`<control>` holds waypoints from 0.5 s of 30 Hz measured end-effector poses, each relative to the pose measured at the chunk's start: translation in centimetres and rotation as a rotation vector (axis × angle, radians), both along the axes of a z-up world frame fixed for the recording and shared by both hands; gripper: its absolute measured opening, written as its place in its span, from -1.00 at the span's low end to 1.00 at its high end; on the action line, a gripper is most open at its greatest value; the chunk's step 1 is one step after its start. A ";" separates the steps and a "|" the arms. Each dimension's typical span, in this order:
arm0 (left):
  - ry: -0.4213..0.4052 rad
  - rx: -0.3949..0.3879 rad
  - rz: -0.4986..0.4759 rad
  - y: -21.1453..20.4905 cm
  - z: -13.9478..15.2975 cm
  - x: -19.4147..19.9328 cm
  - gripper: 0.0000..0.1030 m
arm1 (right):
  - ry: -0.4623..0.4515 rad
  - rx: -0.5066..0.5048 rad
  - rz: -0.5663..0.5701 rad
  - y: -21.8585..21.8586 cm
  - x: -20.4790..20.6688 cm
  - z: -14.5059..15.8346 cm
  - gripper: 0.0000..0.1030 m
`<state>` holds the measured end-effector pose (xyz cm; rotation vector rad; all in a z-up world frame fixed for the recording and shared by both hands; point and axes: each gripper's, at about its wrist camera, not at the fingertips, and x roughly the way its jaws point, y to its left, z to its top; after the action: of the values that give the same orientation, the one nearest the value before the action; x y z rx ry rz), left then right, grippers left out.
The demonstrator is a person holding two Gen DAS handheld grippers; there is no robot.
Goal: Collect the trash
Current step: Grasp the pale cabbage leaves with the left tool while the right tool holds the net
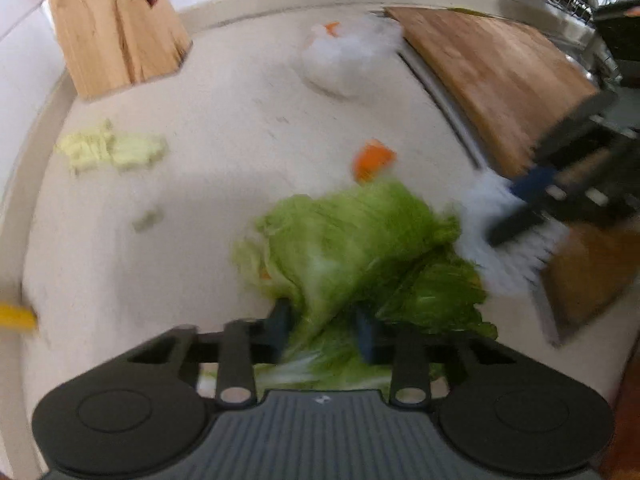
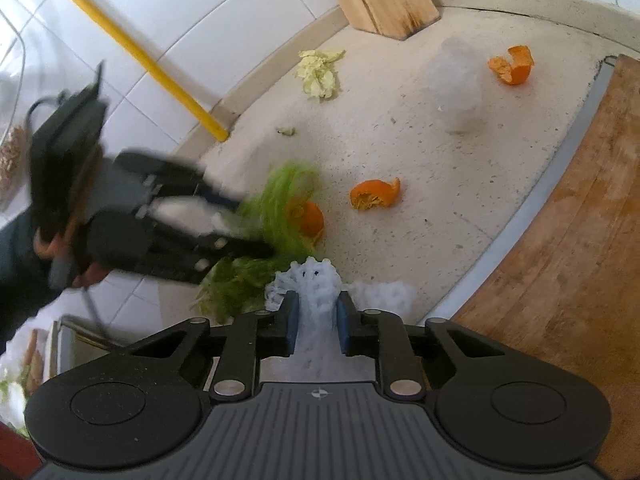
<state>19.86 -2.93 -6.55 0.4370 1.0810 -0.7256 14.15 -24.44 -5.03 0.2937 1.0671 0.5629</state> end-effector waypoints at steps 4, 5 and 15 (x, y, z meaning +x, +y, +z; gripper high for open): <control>0.051 -0.058 0.095 1.5 1.1 -2.6 -0.80 | -0.029 0.019 -0.027 -0.6 -0.5 1.2 -0.53; 0.068 -0.109 0.132 2.3 1.6 -3.1 -0.80 | -0.037 0.022 -0.031 -0.6 -0.6 1.4 -0.53; 0.007 -0.181 0.273 3.9 1.2 -5.9 -0.56 | -0.034 -0.056 0.061 1.4 -0.8 0.4 -0.32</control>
<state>13.98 0.97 -5.32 0.1282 1.0467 -0.5756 13.36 -22.99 -4.65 0.2031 1.0601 0.5893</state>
